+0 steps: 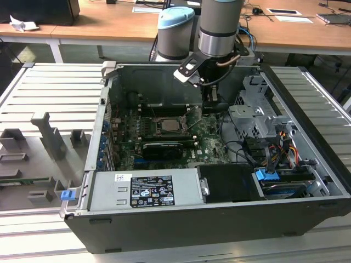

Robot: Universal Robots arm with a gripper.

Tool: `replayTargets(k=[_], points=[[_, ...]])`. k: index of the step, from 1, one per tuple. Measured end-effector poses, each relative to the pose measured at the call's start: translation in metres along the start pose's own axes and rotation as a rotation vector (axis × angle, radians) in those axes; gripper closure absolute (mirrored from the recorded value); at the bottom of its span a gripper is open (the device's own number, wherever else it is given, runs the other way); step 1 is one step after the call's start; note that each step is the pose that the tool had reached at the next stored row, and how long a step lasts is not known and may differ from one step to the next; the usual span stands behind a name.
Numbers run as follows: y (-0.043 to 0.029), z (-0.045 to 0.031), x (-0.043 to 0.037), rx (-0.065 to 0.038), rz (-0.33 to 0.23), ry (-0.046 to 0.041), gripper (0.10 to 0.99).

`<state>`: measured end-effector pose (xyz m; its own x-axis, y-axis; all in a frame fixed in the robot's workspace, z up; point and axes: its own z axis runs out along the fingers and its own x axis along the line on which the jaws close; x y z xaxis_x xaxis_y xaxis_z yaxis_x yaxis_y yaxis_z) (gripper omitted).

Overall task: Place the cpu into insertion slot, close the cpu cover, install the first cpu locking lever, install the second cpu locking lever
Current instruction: 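Close the cpu cover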

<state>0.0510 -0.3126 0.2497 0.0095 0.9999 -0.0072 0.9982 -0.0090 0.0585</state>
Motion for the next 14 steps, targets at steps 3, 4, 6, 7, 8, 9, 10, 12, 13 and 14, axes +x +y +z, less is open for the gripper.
replayTargets(k=[3, 4, 6, 7, 8, 9, 10, 12, 13, 14], points=[[-0.0016, -0.0001, 0.0, 0.0, 0.0, 0.0, 0.98], [-0.0031, -0.0002, 0.0, 0.0, 0.0, 0.0001, 0.98], [-0.0077, -0.0004, 0.0, 0.0, 0.0, 0.0001, 0.98], [-0.0107, -0.0006, -0.0001, 0.0, 0.0, 0.0, 0.98], [-0.0126, -0.0006, -0.0001, 0.0, 0.0, 0.0, 0.98], [-0.0146, -0.0007, -0.0001, 0.0, 0.0, 0.0001, 0.98], [-0.0172, -0.0008, -0.0001, 0.0, 0.0, 0.0001, 0.98], [-0.0219, -0.001, -0.0002, 0.0, 0.0, 0.0, 0.98], [-0.0246, -0.0011, -0.0002, 0.0, 0.0, 0.0, 0.98], [-0.027, -0.0012, -0.0002, 0.0, 0.0, 0.0, 0.98]])
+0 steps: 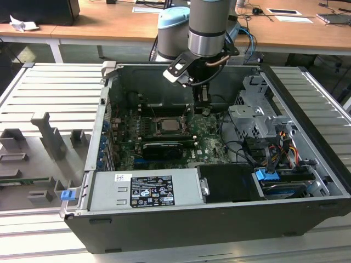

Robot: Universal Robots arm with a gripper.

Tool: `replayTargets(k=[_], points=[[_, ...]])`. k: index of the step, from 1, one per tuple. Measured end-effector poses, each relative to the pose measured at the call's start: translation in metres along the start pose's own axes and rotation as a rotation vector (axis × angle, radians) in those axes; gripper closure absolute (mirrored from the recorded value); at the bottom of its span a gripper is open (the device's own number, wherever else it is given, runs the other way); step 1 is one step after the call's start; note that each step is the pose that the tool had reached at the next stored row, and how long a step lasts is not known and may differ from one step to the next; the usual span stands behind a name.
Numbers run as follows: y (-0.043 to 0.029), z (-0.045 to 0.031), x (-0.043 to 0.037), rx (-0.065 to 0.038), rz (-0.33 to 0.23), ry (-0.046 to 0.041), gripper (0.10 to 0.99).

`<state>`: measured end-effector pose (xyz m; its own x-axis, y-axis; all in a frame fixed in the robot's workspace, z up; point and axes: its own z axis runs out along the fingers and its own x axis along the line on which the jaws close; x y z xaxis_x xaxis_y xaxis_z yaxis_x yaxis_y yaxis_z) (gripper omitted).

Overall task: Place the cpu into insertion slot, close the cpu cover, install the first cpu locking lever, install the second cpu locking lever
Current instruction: 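Close the cpu cover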

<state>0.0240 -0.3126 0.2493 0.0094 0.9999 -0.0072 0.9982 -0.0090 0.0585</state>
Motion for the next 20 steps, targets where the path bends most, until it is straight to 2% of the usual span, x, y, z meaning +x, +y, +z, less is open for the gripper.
replayTargets(k=[1, 5, 6, 8, 11, 13, 17, 20], points=[[-0.0048, -0.0001, 0.0, 0.0, 0.0, 0.0, 0.98], [-0.015, -0.0004, -0.0001, 0.0, 0.0, 0.0, 0.98], [-0.02, -0.0006, -0.0002, 0.0, 0.0, -0.0001, 0.98], [-0.0252, -0.0006, -0.0002, 0.0, 0.0, 0.0, 0.98], [-0.0311, 0.0003, -0.0002, 0.0, 0.0, 0.0004, 0.98], [-0.0343, 0.0052, -0.0002, 0.001, 0.0, 0.0001, 0.98], [-0.0403, 0.0115, -0.0003, 0.009, -0.01, 0.0013, 0.98], [-0.0427, 0.014, -0.0003, 0.011, -0.033, 0.0027, 0.98]])
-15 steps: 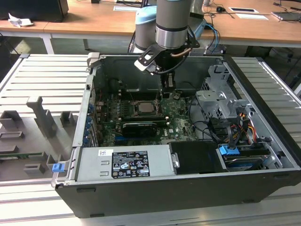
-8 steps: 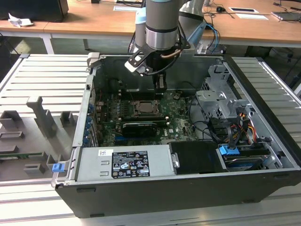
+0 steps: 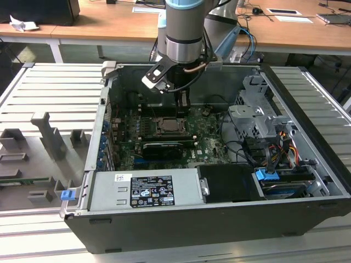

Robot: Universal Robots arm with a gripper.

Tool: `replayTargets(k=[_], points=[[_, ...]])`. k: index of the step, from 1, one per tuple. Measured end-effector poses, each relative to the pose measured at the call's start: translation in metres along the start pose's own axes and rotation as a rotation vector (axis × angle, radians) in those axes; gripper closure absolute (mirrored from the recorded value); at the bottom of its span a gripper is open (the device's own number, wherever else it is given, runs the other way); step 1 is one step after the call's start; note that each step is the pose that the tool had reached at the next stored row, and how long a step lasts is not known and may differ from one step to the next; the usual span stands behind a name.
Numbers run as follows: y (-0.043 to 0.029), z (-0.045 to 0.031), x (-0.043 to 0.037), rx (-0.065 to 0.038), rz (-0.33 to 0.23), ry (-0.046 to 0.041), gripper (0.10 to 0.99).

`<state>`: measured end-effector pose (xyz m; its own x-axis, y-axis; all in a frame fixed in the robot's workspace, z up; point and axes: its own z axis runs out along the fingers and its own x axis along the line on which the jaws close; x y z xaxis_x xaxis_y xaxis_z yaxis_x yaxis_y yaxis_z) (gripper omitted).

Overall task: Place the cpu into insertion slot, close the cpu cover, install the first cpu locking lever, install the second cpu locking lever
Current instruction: 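Close the cpu cover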

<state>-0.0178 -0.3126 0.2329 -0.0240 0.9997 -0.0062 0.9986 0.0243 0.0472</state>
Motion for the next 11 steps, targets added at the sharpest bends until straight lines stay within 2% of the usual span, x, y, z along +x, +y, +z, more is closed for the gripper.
replayTargets(k=[3, 8, 11], points=[[-0.0026, 0.0016, 0.0, 0.001, -0.043, 0.002, 0.98], [-0.0163, 0.0013, 0.0004, 0.001, -0.045, 0.0044, 0.98], [-0.0212, 0.0011, 0.0005, 0.001, -0.045, 0.0044, 0.98]])
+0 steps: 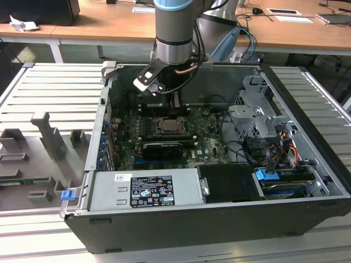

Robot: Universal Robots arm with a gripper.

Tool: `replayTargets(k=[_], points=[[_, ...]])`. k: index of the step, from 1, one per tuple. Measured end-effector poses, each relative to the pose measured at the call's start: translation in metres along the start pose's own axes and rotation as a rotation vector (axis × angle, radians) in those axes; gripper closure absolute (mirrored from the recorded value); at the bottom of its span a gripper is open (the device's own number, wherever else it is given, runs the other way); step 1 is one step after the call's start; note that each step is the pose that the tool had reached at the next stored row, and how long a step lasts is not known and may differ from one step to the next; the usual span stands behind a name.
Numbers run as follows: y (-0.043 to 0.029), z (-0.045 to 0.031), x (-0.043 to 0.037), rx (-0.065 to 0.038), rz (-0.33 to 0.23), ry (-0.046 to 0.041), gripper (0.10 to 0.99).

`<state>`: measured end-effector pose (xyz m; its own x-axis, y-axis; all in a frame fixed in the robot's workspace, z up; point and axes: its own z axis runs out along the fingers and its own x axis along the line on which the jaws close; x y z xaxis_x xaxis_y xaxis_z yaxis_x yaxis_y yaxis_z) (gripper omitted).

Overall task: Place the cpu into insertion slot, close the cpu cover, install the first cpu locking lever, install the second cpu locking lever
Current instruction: 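Close the cpu cover, then install the first cpu locking lever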

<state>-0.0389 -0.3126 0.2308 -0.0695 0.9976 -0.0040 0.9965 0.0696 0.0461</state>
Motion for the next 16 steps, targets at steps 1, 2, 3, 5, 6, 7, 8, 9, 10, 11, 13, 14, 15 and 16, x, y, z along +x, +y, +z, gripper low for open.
replayTargets(k=[1, 2, 3, 5, 6, 7, 8, 9, 10, 11, 13, 14, 15, 16], points=[[-0.0009, 0.0, 0.0001, 0.0, 0.0, 0.0, 0.98], [-0.0018, -0.0001, 0.0001, 0.0, 0.0, 0.0, 0.98], [-0.0028, -0.0001, 0.0002, 0.0, 0.0, 0.0, 0.98], [-0.0055, -0.0003, 0.0004, 0.0, 0.0, 0.0, 0.98], [-0.0061, -0.0003, 0.0004, 0.0, 0.0, 0.0, 0.98], [-0.0067, -0.0004, 0.0004, 0.0, 0.0, 0.0, 0.98], [-0.0067, -0.0015, 0.0004, 0.0, 0.0, -0.0001, 0.98], [-0.0066, -0.0029, 0.0004, 0.0, 0.0, -0.0001, 0.98], [-0.0066, -0.004, 0.0004, 0.0, 0.0, 0.0, 0.98], [-0.0065, -0.0055, 0.0004, 0.0, 0.0, -0.0001, 0.98], [-0.0064, -0.0077, 0.0004, 0.0, 0.0, -0.0001, 0.98], [-0.0063, -0.009, 0.0004, 0.0, 0.0, -0.0002, 0.98], [-0.0062, -0.0119, 0.0004, 0.0, 0.0, -0.0006, 0.98], [-0.0061, -0.0146, 0.0004, 0.0, 0.0, -0.0007, 0.98]])
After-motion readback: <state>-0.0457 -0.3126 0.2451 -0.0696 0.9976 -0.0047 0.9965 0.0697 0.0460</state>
